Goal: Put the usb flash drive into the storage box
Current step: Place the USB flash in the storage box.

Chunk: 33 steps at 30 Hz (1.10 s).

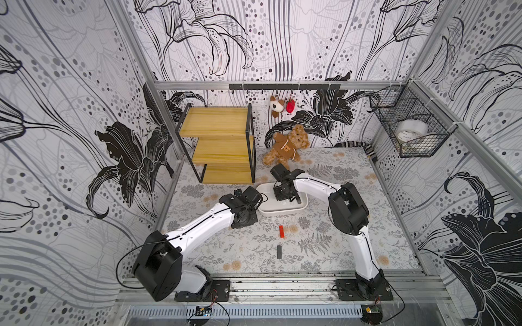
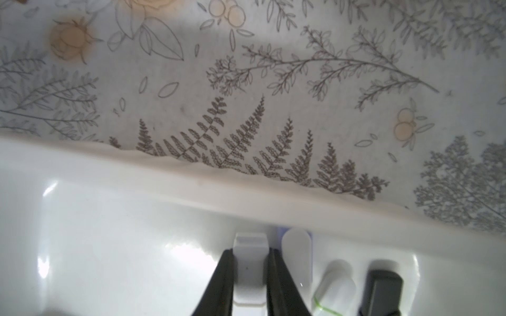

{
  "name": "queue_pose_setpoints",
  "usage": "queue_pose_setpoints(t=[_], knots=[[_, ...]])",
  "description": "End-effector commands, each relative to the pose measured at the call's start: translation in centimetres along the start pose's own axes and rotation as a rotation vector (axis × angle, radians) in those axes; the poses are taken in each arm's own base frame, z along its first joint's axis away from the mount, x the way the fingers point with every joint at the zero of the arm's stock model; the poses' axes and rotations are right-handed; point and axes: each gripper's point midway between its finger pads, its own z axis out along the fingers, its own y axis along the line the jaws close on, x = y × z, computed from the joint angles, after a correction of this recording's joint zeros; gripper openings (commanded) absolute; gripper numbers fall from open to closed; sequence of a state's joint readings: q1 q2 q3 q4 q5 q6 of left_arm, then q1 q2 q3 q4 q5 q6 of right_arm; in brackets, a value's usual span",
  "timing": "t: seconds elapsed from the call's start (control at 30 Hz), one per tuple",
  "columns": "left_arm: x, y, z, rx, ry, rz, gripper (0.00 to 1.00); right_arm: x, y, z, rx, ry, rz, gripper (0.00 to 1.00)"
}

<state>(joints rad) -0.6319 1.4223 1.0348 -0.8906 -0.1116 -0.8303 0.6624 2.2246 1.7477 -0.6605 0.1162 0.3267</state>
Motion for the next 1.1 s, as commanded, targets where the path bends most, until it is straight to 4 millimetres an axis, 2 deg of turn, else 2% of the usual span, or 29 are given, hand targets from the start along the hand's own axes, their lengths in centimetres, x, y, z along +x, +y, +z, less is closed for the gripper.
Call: queue_pose_setpoints(t=[0.0,0.13,0.23,0.37,0.53,0.7,0.8,0.93,1.07], knots=[[-1.9,-1.6,-0.5,0.021,-0.029,0.031,0.0,0.8,-0.1,1.0,0.013,0.03,-0.012,0.19],[-3.4,-3.4,-0.8,0.031,-0.042,0.059,0.0,0.2,0.0,-0.1,0.006,0.005,-0.005,0.33],[-4.5,-4.4,-0.9,0.027,-0.05,0.078,0.0,-0.4,0.0,-1.2,-0.004,-0.015,0.002,0.4],[-5.4,-5.3,-1.2,0.029,-0.061,0.09,0.0,-1.0,-0.2,-2.2,0.01,-0.032,0.0,0.41],[-6.1,-6.2,-1.4,0.043,-0.07,0.094,0.0,-2.7,-1.4,-6.3,0.026,-0.125,0.037,0.42],[-6.8,-7.2,-1.1,0.058,-0.07,0.109,0.0,-3.3,-3.8,-11.1,0.048,-0.195,0.074,0.44],[-7.3,-8.4,-0.4,0.072,-0.068,0.132,0.0,-2.9,-6.2,-13.2,0.068,-0.203,0.116,0.45],[-8.2,-10.3,1.0,0.088,-0.06,0.159,0.0,-1.2,-10.0,-15.1,0.104,-0.203,0.198,0.46],[-9.2,-12.1,2.6,0.1,-0.059,0.175,0.0,0.7,-11.7,-16.0,0.117,-0.199,0.237,0.47]])
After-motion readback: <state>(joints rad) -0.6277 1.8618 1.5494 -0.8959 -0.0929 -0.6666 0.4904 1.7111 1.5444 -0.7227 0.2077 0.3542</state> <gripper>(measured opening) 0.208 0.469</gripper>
